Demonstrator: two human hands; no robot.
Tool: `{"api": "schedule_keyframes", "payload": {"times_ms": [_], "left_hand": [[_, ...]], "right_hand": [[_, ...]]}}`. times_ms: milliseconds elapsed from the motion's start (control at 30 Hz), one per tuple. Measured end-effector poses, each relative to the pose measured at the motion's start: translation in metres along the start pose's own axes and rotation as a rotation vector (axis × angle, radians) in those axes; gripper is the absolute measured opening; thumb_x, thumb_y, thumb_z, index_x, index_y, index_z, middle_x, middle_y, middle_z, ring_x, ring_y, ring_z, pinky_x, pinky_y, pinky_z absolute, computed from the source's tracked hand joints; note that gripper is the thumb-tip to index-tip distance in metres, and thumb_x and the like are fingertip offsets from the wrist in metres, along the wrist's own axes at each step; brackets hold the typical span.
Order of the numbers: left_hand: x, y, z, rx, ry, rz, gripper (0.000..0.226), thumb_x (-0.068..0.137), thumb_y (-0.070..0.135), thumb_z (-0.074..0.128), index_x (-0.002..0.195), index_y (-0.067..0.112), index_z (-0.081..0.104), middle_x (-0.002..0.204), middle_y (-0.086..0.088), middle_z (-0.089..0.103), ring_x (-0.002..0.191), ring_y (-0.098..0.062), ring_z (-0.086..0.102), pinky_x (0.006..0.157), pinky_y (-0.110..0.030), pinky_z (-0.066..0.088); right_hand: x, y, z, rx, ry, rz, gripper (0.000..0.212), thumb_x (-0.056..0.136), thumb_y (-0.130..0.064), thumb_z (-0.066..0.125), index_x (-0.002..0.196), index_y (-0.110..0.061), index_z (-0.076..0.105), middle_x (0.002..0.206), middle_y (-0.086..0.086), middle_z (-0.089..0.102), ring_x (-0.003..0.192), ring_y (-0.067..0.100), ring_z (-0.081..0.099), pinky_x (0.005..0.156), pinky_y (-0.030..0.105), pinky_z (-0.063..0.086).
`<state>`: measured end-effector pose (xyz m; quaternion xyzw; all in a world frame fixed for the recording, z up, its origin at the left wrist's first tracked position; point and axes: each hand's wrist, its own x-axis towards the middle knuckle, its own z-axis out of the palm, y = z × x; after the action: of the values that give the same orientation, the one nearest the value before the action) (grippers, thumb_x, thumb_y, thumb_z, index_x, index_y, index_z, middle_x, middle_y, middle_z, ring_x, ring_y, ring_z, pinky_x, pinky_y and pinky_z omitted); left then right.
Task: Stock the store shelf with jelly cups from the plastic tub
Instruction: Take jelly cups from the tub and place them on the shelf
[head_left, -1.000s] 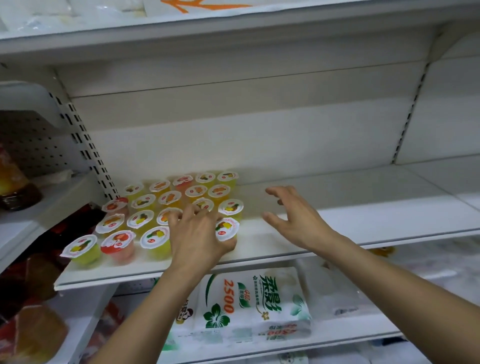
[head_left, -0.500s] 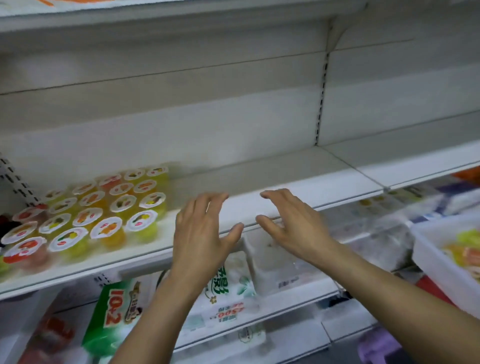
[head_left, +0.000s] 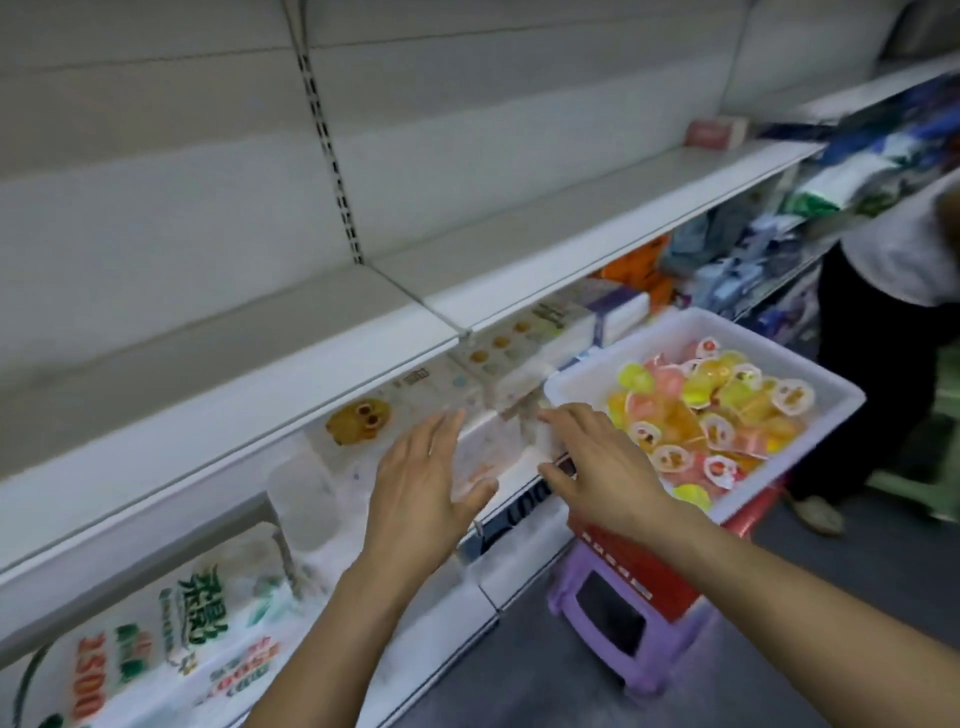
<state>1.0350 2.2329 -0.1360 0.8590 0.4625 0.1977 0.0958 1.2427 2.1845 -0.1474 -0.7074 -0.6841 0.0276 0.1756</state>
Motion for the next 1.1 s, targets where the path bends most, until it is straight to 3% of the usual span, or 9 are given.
{"api": "schedule_keyframes", "payload": {"times_ms": [200, 433, 633, 800, 967, 1100], "left_hand": [[0.051, 0.051, 0.059, -0.070, -0.163, 0.091, 0.073, 0.088, 0.053, 0.055, 0.149, 0.028, 0.026, 0.150, 0.005, 0.035, 0.136, -0.017, 0.030, 0.111, -0.030, 0.024], [0.129, 0.085, 0.127, -0.070, -0.336, 0.152, 0.059, 0.088, 0.052, 0.055, 0.140, 0.028, 0.044, 0.136, 0.004, 0.052, 0.127, -0.018, 0.042, 0.105, -0.033, 0.032], [0.201, 0.118, 0.203, 0.094, -0.567, 0.216, 0.049, 0.087, 0.044, 0.059, 0.131, 0.024, 0.052, 0.125, -0.002, 0.058, 0.116, -0.026, 0.049, 0.092, -0.036, 0.038], [0.237, 0.125, 0.245, 0.369, -0.788, 0.378, 0.051, 0.082, 0.033, 0.069, 0.130, 0.024, 0.055, 0.129, -0.003, 0.046, 0.116, -0.026, 0.044, 0.077, -0.033, 0.036], [0.252, 0.129, 0.266, 0.573, -0.880, 0.545, 0.056, 0.074, 0.049, 0.074, 0.125, 0.029, 0.061, 0.129, -0.004, 0.041, 0.122, -0.025, 0.035, 0.080, -0.033, 0.032], [0.259, 0.128, 0.272, 0.565, -0.895, 0.606, 0.057, 0.073, 0.055, 0.073, 0.124, 0.033, 0.061, 0.127, -0.002, 0.042, 0.120, -0.024, 0.036, 0.081, -0.033, 0.034]], "right_hand": [[-0.012, 0.093, -0.001, -0.034, -0.088, 0.221, 0.057, 0.091, -0.033, 0.056, 0.142, -0.023, 0.036, 0.138, 0.003, 0.041, 0.119, 0.027, 0.046, 0.085, 0.035, 0.044], [0.004, 0.193, 0.010, -0.014, -0.180, 0.386, 0.056, 0.091, -0.029, 0.058, 0.142, -0.027, 0.035, 0.136, 0.006, 0.041, 0.116, 0.027, 0.048, 0.080, 0.036, 0.048], [0.035, 0.247, 0.036, -0.091, -0.398, 0.377, 0.059, 0.088, -0.032, 0.061, 0.142, -0.035, 0.036, 0.136, 0.002, 0.039, 0.110, 0.023, 0.055, 0.075, 0.030, 0.048], [0.054, 0.266, 0.056, -0.167, -0.655, 0.327, 0.071, 0.085, -0.046, 0.063, 0.146, -0.033, 0.029, 0.144, 0.005, 0.031, 0.117, 0.029, 0.054, 0.092, 0.042, 0.050], [0.060, 0.277, 0.066, -0.214, -0.730, 0.272, 0.073, 0.086, -0.043, 0.063, 0.147, -0.028, 0.026, 0.147, 0.013, 0.028, 0.117, 0.034, 0.054, 0.095, 0.046, 0.048], [0.063, 0.278, 0.067, -0.256, -0.688, 0.246, 0.062, 0.089, -0.042, 0.059, 0.143, -0.028, 0.032, 0.132, 0.010, 0.040, 0.105, 0.032, 0.059, 0.082, 0.043, 0.052]]}}
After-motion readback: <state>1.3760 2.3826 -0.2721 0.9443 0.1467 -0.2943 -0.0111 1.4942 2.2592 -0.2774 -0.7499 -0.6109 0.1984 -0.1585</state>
